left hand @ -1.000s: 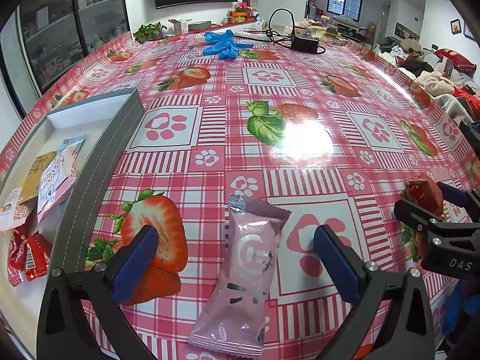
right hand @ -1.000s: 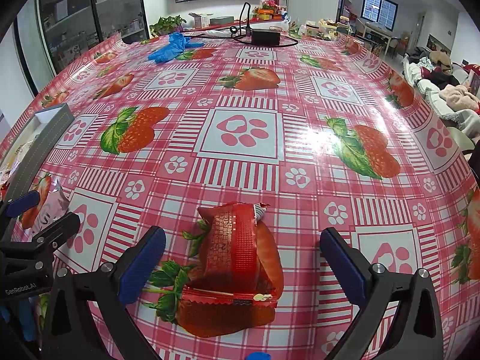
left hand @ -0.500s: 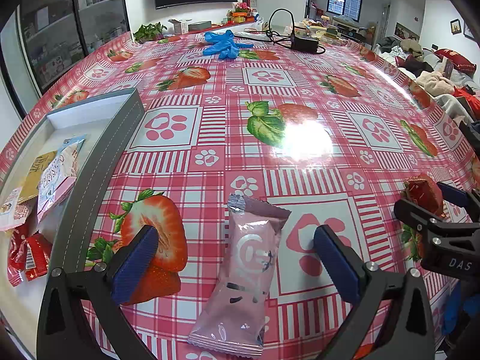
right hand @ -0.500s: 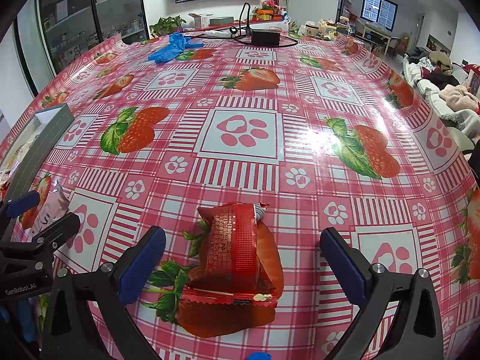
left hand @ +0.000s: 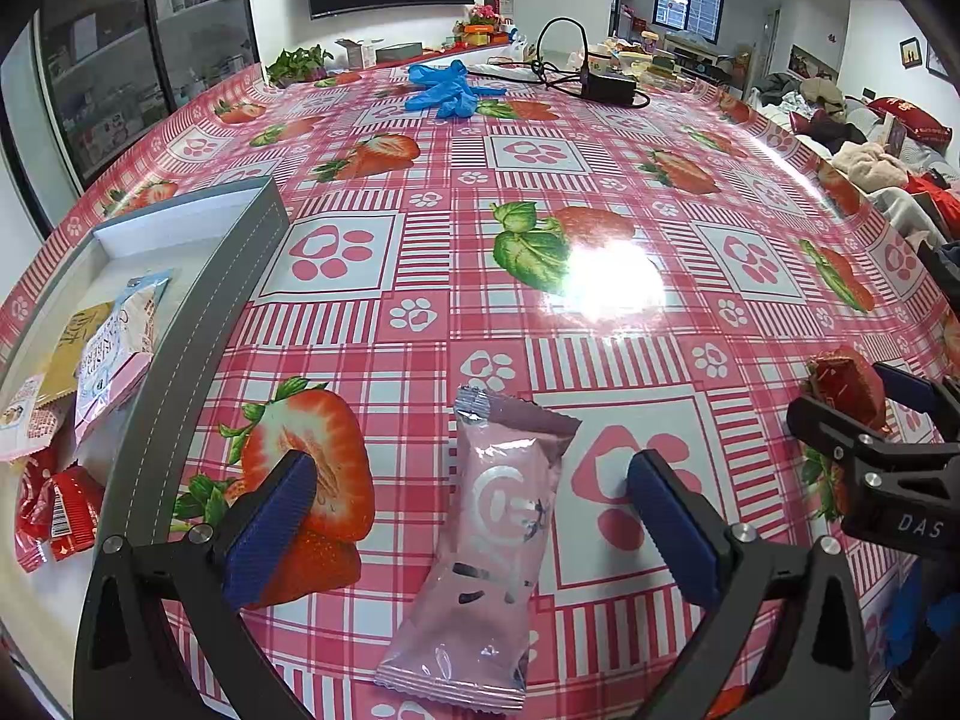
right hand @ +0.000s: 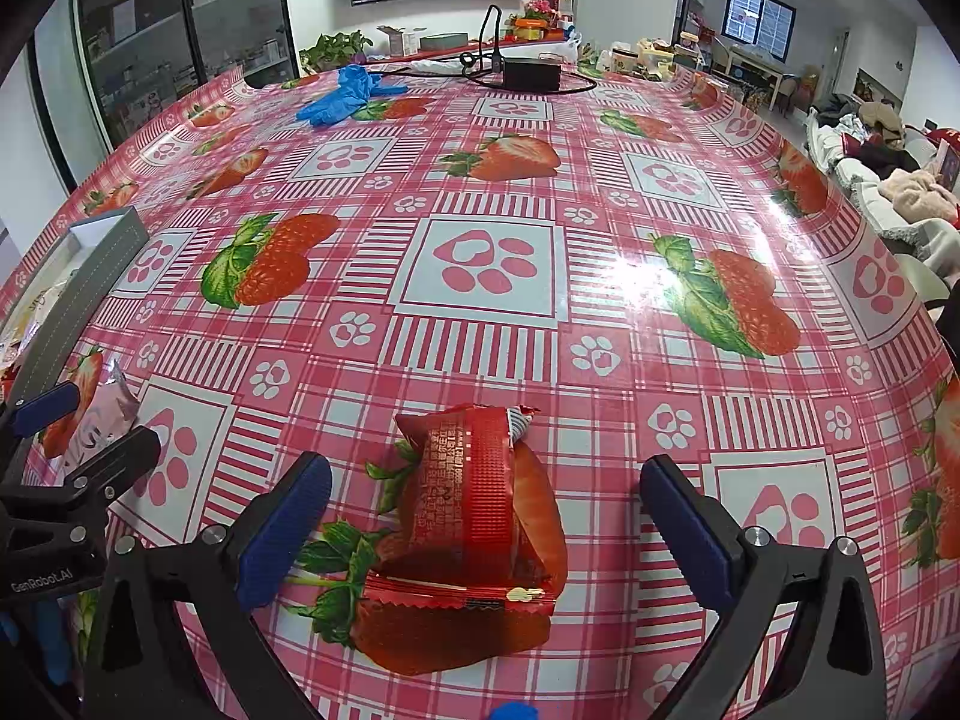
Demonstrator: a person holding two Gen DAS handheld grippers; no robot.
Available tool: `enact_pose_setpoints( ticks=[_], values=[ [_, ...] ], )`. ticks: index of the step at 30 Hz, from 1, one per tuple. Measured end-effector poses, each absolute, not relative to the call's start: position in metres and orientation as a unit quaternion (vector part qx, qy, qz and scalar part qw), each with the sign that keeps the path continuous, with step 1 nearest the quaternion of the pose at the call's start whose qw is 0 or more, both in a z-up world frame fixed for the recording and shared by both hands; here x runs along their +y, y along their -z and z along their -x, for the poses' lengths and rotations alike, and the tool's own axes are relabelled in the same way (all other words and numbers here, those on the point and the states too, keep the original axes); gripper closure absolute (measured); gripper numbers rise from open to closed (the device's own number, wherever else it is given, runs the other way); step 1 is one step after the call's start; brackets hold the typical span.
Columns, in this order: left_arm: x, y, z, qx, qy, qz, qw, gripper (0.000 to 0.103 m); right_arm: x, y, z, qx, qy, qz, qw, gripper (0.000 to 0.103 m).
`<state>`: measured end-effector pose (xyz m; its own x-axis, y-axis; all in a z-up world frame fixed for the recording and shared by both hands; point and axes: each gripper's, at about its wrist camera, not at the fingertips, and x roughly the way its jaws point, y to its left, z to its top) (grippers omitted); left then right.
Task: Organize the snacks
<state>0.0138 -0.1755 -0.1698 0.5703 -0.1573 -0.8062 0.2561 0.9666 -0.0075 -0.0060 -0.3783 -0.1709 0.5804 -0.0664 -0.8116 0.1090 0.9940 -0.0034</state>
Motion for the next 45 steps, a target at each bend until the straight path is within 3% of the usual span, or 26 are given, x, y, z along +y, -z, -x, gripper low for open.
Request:
enact_pose_setpoints(
  ticks=[24,26,28,29,31,32,33,35,45],
  values=[
    [-0.177,0.169,-0.012,0.453,0.117,-0.061,0.882,0.0,-0.378,0.169,0.001,0.473,0.05,-0.022,0.879,0.0],
    [-0.181,0.167,-0.009,0.457,0.128,-0.069,0.877,0.007,-0.378,0.168,-0.004,0.493,0.053,-0.027,0.868,0.0],
    [-0.186,0.164,-0.005,0.46,0.137,-0.074,0.874,0.017,-0.376,0.165,-0.006,0.501,0.045,-0.022,0.864,0.005],
    [-0.189,0.162,-0.004,0.464,0.144,-0.075,0.871,0.025,-0.375,0.163,-0.005,0.5,0.041,-0.019,0.865,0.015],
    [-0.194,0.159,-0.003,0.47,0.157,-0.081,0.865,0.038,-0.374,0.159,-0.004,0.5,0.037,-0.017,0.865,0.036],
    [-0.197,0.157,-0.002,0.472,0.164,-0.085,0.862,0.055,-0.374,0.157,-0.003,0.501,0.036,-0.019,0.864,0.055],
    [-0.198,0.155,-0.001,0.473,0.169,-0.087,0.86,0.065,-0.376,0.155,-0.002,0.503,0.032,-0.026,0.864,0.073],
    [-0.197,0.153,0.0,0.484,0.18,-0.078,0.853,0.076,-0.38,0.154,0.0,0.506,0.022,-0.047,0.861,0.074],
    [-0.169,0.127,0.021,0.477,0.206,-0.035,0.853,0.076,-0.372,0.136,0.014,0.502,-0.02,-0.088,0.86,0.074]
  ],
)
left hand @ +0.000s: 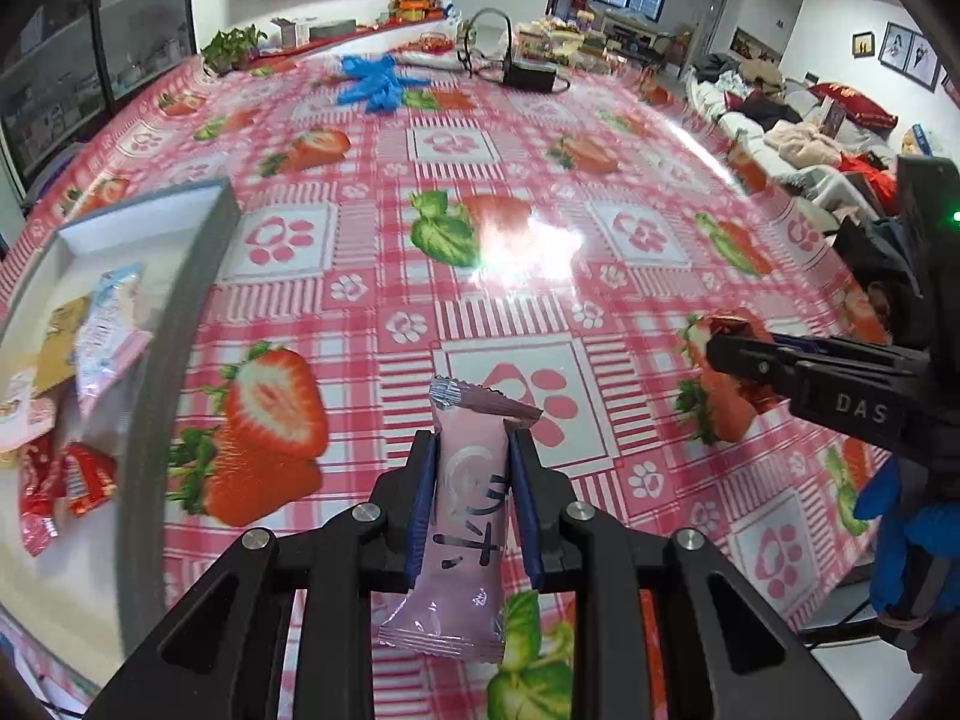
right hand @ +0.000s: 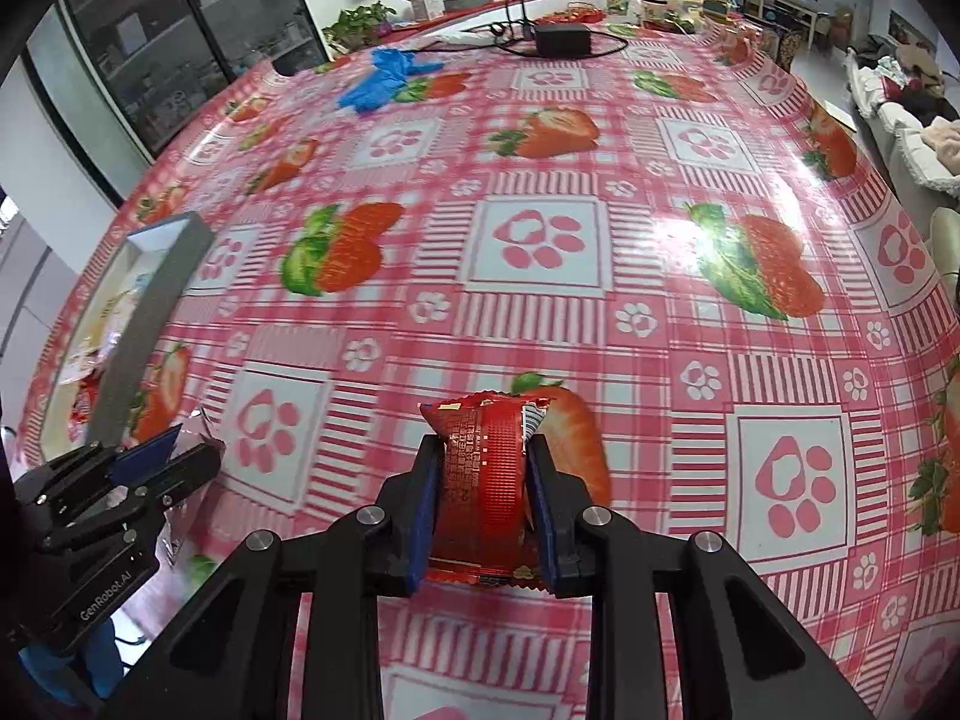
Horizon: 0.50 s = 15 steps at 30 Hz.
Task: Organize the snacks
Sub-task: 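Carry the pink bar into the tray with left while right drops the red candy there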
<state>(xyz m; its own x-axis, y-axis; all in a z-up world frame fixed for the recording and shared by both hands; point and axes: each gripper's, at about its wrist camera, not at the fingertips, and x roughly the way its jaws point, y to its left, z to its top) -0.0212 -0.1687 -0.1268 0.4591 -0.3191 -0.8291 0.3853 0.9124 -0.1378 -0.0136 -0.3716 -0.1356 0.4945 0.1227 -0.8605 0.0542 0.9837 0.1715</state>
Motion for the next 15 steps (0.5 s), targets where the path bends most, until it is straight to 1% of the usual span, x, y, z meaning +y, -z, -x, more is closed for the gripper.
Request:
enact_pose_setpoints(
  ticks=[4,9,15],
  values=[
    [-0.154,0.104,0.025,0.46,0.204,-0.031,0.864,0.076,-0.355,0.12,0.009,0.494,-0.045,-0.093,0.864,0.074],
    [-0.118,0.072,0.027,0.429,0.186,-0.023,0.883,0.076,-0.318,0.099,-0.003,0.483,-0.086,-0.086,0.867,0.074],
    [-0.062,0.055,0.018,0.421,0.139,-0.027,0.896,0.076,-0.256,0.073,-0.027,0.468,-0.138,-0.056,0.871,0.074]
  ],
)
